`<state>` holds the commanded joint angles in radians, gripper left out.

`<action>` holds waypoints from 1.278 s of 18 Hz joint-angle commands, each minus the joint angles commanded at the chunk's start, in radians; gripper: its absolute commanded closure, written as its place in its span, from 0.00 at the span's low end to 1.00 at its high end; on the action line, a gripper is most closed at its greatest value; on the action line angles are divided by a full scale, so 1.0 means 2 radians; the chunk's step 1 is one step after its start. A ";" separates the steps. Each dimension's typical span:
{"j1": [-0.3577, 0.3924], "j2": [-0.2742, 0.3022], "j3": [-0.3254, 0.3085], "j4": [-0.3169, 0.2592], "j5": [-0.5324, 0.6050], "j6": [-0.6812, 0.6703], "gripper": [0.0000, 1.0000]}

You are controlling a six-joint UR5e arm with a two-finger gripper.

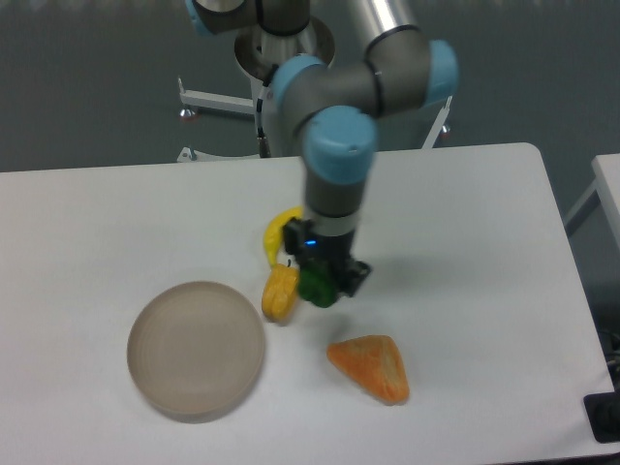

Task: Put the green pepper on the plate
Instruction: 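Carry the held green pepper in the gripper toward the grey plate, then lower the green pepper onto the plate and open the gripper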

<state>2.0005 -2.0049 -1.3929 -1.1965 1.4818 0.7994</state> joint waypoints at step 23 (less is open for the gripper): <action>-0.071 -0.071 0.041 0.047 -0.044 -0.058 0.00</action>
<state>1.8592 -2.1461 -1.3101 -1.1029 1.3944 0.6841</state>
